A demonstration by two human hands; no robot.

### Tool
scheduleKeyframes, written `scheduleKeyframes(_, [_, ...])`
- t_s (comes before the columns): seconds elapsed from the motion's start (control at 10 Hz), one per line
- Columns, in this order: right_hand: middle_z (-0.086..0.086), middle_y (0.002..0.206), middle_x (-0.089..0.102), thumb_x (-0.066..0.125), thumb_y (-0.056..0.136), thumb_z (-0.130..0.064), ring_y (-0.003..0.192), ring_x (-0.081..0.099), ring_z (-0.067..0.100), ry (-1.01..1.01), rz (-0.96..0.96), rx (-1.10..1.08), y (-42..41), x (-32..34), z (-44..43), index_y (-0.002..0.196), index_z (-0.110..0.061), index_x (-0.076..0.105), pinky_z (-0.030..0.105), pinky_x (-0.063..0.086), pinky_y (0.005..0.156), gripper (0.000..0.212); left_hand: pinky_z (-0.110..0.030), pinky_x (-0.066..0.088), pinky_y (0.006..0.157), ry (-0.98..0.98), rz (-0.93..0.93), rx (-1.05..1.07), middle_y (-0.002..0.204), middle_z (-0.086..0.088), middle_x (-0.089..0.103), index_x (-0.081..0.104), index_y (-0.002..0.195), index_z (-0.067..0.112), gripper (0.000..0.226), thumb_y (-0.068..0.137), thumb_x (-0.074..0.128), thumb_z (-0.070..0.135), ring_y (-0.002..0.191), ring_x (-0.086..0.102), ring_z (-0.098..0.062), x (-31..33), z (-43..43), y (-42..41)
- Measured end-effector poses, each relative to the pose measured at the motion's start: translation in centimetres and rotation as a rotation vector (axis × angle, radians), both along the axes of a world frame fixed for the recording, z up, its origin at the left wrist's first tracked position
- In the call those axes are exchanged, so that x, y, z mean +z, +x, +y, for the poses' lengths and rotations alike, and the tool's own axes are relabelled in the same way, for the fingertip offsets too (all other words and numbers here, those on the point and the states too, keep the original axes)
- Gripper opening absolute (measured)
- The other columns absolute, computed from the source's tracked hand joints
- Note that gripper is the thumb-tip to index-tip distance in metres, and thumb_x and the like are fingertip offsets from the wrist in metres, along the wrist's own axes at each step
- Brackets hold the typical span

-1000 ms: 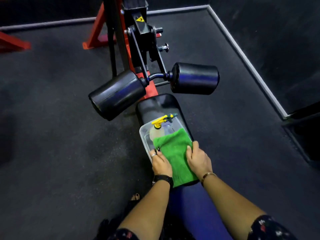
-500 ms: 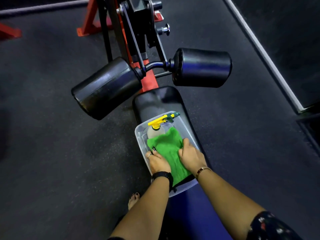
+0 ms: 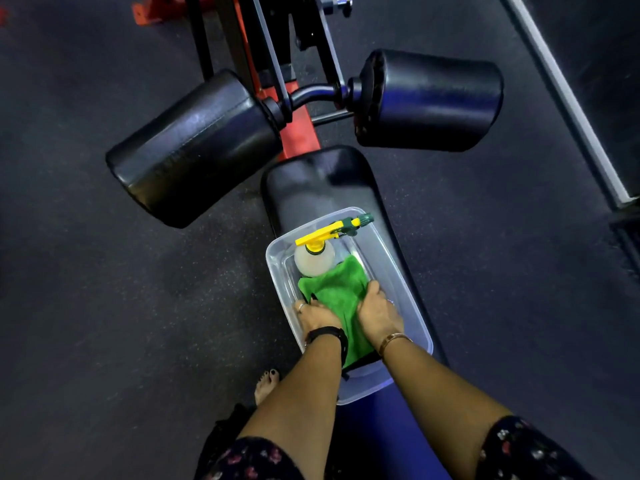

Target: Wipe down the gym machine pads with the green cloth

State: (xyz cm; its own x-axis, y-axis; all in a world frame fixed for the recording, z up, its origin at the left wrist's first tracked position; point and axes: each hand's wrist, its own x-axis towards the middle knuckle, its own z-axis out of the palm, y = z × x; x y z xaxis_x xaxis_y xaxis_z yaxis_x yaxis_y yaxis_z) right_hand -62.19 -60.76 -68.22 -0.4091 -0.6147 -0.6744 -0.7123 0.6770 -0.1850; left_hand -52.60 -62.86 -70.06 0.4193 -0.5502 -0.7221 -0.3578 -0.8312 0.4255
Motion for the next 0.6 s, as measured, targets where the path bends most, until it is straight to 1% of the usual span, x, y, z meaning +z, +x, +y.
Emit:
scheduleKeyframes(0.2, [0.019,0.127,0.05,0.027,0.093,-0.007,0.113,0.051,0.035,0.011,0.015,-0.017,-0.2,-0.6,0.2,0.113,-0.009,0.036,0.043,0.041,0.089,0.022,-0.046,0.045,0.088,0.03,0.016,0.01,0.118,-0.027,0.056,0.041,0.121,0.001,0.03,0.096,0.036,0.017,0.104,0.055,-0.043,0.0,0.0,-0.3])
scheduleKeyframes(0.3, [0.018,0.126,0.05,0.03,0.093,-0.005,0.115,0.049,0.034,-0.037,0.068,0.031,0.2,0.0,0.3,0.116,-0.007,0.038,0.041,0.039,0.092,0.025,-0.045,0.042,0.093,0.034,0.025,0.044,0.127,-0.024,0.051,0.039,0.131,0.004,0.04,0.092,0.042,0.014,0.112,0.051,-0.043,1.2,0.0,-0.7])
scheduleKeyframes(0.4, [0.018,0.129,0.048,0.033,0.092,-0.004,0.119,0.044,0.034,-0.114,0.087,0.083,0.3,0.7,0.5,0.125,-0.005,0.038,0.041,0.035,0.097,0.034,-0.043,0.036,0.101,0.027,0.057,0.057,0.139,-0.019,0.042,0.036,0.138,0.01,0.048,0.091,0.045,0.013,0.122,0.044,-0.04,2.6,0.1,-0.7])
scheduleKeyframes(0.5, [0.019,0.13,0.047,0.036,0.092,-0.006,0.12,0.043,0.034,-0.211,0.058,0.109,0.2,1.7,0.1,0.132,-0.004,0.036,0.04,0.034,0.1,0.04,-0.042,0.033,0.104,-0.032,0.083,0.054,0.141,-0.017,0.038,0.037,0.139,0.013,0.05,0.09,0.046,0.012,0.126,0.041,-0.038,3.6,-0.3,-0.5])
scheduleKeyframes(0.6, [0.019,0.126,0.052,0.037,0.093,-0.009,0.113,0.048,0.034,-0.375,-0.047,0.051,0.5,3.4,0.0,0.133,-0.006,0.037,0.042,0.039,0.097,0.04,-0.04,0.036,0.105,-0.243,0.144,0.067,0.132,-0.018,0.049,0.049,0.13,0.009,0.042,0.088,0.045,0.007,0.122,0.046,-0.035,4.0,-0.5,0.6])
